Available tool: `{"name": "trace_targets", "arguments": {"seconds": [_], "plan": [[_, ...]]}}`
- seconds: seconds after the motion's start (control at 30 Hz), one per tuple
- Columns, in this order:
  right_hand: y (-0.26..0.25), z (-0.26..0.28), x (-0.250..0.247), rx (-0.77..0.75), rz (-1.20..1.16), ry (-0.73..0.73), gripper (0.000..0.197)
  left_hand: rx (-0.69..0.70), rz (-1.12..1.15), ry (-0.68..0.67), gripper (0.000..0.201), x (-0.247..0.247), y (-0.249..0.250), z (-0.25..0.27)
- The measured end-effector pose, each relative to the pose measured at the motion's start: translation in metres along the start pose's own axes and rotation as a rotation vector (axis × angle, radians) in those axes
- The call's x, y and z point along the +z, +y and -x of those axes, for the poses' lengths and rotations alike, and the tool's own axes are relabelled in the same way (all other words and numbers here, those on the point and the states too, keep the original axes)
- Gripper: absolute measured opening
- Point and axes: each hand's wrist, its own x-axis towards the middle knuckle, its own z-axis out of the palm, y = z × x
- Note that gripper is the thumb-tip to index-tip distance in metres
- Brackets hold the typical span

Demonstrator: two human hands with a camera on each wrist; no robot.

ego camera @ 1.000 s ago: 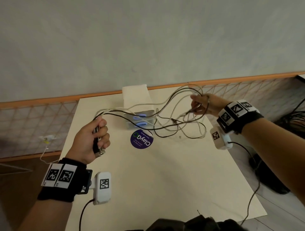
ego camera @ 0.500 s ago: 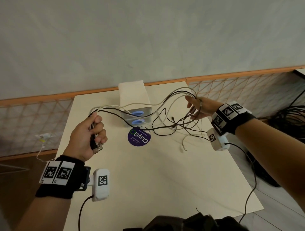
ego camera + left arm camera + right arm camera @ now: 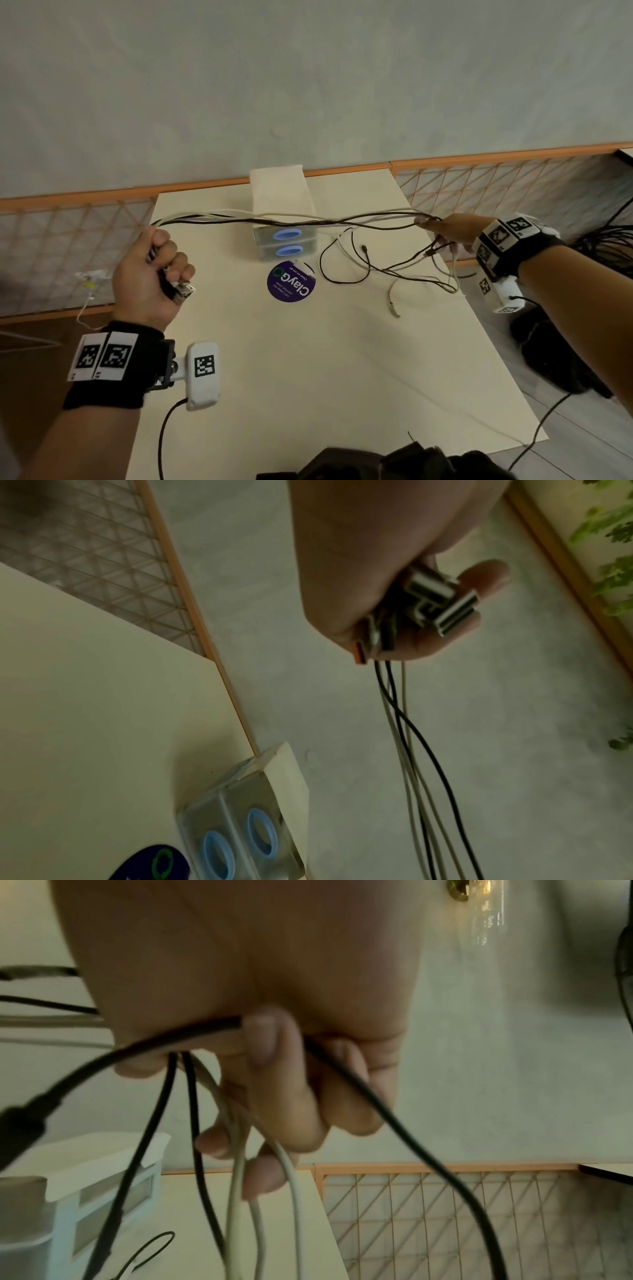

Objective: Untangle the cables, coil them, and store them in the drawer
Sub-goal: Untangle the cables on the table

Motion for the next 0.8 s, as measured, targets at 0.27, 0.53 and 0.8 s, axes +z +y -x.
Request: {"name": "trace_targets", "arguments": {"seconds": [0.27,0.53,0.8], "plan": [[0.016,-0.009,-0.012,-0.108,-0.24,-0.204,0.063,-0.004,0.007,0.006,0.022,0.0,-0.002,-0.004],[0.0,-0.009,-0.027,-0.244,-0.017,-0.046,0.047,0.008,0.016,0.057,0.031,-0.002,-0.001,-0.004],[0.005,-0.015,-0.06,-0.065,-0.396,0.484,0.038,-0.014,-0.033,0.061,0.035,-0.005,-0.005,0.001]]}}
